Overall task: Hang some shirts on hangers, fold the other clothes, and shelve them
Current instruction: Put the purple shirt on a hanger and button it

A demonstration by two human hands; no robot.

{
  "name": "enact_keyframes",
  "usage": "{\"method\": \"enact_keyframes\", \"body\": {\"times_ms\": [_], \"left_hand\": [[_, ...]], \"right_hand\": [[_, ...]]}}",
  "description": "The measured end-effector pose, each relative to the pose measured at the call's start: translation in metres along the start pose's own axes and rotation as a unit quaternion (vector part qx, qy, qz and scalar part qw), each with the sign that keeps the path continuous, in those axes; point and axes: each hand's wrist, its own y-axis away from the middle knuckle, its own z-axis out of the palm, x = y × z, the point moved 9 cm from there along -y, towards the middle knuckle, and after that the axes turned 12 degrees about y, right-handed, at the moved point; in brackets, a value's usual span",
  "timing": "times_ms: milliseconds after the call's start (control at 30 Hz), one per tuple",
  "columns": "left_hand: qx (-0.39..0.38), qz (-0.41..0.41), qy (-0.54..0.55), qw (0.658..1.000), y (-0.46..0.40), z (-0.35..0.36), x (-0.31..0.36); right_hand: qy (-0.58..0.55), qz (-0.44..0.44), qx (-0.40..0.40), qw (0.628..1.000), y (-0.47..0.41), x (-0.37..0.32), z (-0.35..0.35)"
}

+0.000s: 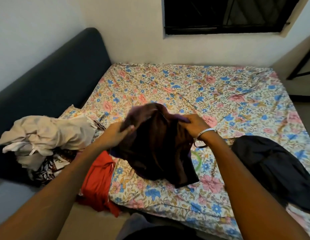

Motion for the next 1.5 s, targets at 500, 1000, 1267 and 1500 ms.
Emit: {"method": "enact_keyframes", "body": {"times_ms": [500,1000,1267,1500], "left_hand": [[0.026,0.072,-0.058,0.995,-0.170,-0.058,0.006],[-0.211,-0.222,0.060,0.950,0.031,0.150,-0.336],[-0.165,-0.368,0.096,0.910,0.082,0.209,-0.420],[-0.126,-0.461,0.107,0.872,0.090,0.261,-0.482]], "right_hand": [[0.105,0.200,0.052,0.973,-0.121,-0.015,0.000],[-0.070,0.450,0.015,0.890,-0.002,0.100,0.302],[-0.015,0.550,0.064,0.833,0.056,0.170,0.355],[-0.013,0.601,0.162,0.783,0.064,0.233,0.356]]}}
